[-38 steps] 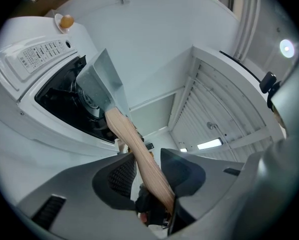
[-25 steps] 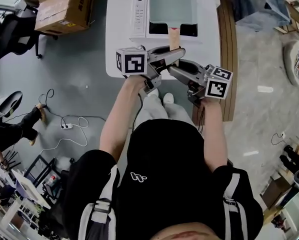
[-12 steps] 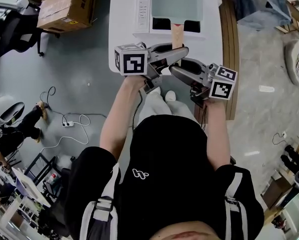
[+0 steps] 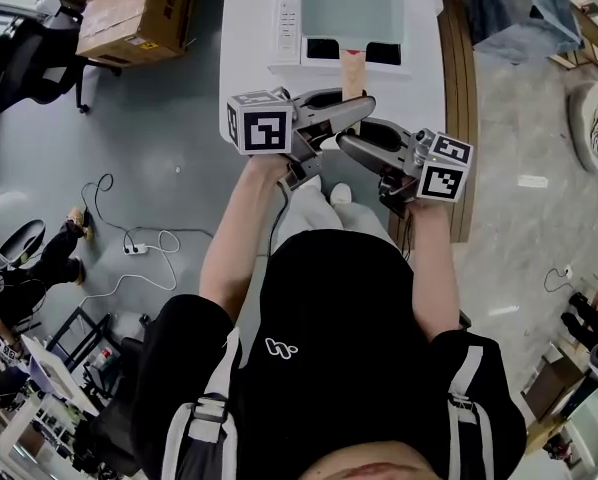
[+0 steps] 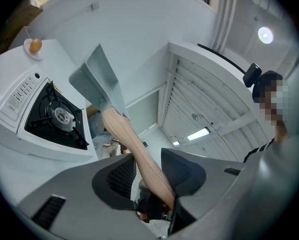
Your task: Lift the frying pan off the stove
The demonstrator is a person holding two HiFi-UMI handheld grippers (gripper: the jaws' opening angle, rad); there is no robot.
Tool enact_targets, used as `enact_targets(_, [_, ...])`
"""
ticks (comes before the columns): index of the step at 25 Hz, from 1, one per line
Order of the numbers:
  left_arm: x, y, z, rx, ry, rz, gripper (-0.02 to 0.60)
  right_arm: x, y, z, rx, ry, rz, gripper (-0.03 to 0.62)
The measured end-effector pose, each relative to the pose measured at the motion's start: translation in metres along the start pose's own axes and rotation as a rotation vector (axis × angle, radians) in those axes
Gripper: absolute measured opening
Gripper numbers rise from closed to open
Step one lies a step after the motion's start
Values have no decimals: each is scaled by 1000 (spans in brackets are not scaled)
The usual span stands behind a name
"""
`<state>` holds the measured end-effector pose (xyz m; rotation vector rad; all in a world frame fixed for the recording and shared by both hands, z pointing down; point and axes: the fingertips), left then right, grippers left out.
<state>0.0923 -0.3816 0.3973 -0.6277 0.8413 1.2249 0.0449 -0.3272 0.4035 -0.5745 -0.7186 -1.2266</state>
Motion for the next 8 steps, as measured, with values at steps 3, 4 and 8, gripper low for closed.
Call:
enact_targets(3, [3, 2, -2, 6, -4, 6, 167, -3, -2, -1, 3, 4, -2, 179])
enact_targets(4, [3, 4, -2, 7, -5, 7, 167, -3, -3, 0, 3, 5, -3, 179])
enact_targets(8, [6, 11, 0, 5, -10, 3, 167, -8, -8, 4, -1, 8, -3, 179])
Point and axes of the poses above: the fingertips, and each gripper's own axes: y backward along the fingers, x to its right, z out of its underside, and after that the axes turned 1 degree about -x, right-handed
